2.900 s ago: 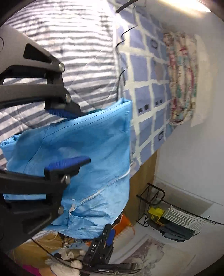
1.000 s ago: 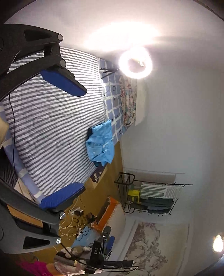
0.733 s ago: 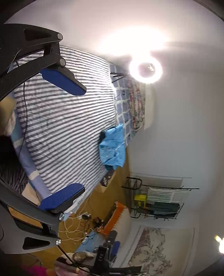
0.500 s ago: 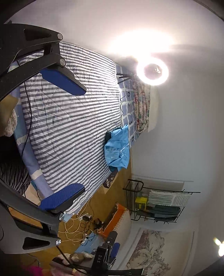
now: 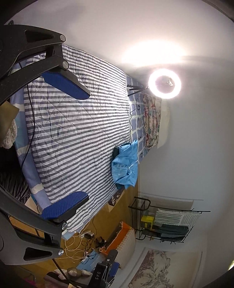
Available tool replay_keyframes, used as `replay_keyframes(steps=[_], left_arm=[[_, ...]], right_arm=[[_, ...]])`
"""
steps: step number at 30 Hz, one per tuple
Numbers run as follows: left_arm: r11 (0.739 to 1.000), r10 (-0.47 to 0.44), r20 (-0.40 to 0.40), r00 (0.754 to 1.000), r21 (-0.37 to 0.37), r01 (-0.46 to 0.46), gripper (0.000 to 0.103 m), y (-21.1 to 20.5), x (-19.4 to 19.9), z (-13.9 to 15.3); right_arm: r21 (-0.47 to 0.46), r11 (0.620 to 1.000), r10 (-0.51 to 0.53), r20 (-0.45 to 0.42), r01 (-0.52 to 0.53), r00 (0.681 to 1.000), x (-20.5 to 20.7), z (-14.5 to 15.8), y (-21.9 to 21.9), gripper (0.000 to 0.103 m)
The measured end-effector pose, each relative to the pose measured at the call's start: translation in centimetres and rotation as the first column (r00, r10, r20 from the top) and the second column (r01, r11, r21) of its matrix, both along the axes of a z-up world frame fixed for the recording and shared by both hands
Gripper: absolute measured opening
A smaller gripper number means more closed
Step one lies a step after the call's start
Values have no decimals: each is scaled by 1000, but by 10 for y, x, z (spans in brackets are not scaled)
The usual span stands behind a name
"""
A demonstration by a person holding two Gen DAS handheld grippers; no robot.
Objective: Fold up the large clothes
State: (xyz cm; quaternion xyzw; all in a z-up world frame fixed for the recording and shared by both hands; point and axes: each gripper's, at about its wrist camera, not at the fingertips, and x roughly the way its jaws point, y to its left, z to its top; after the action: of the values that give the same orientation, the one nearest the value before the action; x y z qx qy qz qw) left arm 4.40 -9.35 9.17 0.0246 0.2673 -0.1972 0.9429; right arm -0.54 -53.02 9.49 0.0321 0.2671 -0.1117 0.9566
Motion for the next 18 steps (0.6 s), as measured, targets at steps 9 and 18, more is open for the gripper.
replay_keyframes(steps=[9, 18], left_arm=[[1000, 8, 4, 1000, 8, -8, 103, -2, 3, -2], [1000, 10, 9, 1000, 11, -10, 103, -1, 4, -4]], right_arm=[[14, 1000, -12, 0, 12, 1000, 1, -4, -4, 103], [17, 1000, -12, -8, 12, 1000, 2, -8, -5, 103]])
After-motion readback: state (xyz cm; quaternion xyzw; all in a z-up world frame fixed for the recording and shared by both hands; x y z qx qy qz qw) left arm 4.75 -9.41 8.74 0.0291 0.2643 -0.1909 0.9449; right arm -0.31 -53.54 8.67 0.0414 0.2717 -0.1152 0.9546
